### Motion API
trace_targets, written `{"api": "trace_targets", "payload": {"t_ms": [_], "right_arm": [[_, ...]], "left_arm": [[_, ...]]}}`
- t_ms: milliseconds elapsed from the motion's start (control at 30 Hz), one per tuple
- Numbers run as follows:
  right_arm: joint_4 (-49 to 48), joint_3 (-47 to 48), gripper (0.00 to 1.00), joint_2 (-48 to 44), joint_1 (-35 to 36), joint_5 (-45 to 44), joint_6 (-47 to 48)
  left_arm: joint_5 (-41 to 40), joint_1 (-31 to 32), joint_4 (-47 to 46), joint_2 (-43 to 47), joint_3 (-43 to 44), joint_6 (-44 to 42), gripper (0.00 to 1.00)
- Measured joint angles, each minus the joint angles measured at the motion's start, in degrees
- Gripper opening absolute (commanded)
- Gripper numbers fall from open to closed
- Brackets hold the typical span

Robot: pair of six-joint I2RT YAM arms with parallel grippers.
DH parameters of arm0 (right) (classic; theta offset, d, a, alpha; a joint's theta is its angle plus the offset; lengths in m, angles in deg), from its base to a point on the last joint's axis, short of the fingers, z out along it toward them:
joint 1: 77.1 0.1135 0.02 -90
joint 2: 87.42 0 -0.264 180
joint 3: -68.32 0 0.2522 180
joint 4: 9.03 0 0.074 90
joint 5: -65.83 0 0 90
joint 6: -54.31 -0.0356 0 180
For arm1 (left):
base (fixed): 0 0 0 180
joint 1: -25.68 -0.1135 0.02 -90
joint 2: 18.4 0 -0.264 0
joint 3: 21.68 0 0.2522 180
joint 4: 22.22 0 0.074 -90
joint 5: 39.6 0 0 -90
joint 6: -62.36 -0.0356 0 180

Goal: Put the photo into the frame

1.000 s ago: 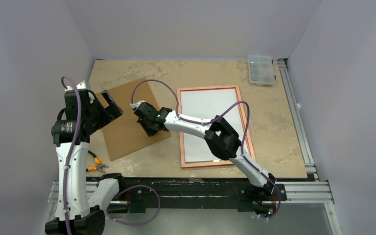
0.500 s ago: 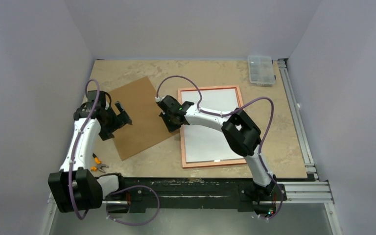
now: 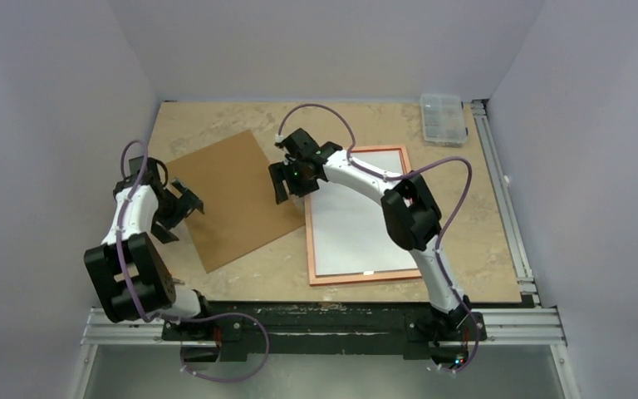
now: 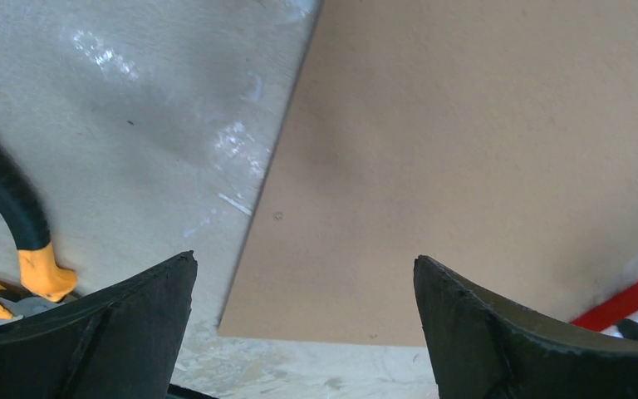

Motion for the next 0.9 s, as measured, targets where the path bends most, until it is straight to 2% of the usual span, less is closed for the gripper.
{"api": "trace_targets", "payload": {"t_ms": [167, 400, 600, 900], "right_arm": [[0.6, 7.9, 0.72, 7.0, -3.8, 1.6, -0.3], [3.1, 16.3, 0.72, 12.7, -4.3, 1.0, -0.2], [3.6, 17.2, 0.72, 13.2, -4.3, 1.6, -0.3], [2.7, 17.1, 0.71, 13.6, -1.9, 9.5, -2.5]], "left_arm": [[-1.2, -1.8, -0.2, -8.3, 3.4, -0.2, 0.99], [-1.2, -3.4, -0.4, -19.1, 9.9, -0.6, 0.97], [-0.3, -3.5, 0.1, -25.3, 14.0, -1.0, 0.96], [5.3, -3.2, 2.4, -28.7, 20.6, -4.0, 0.96]]}}
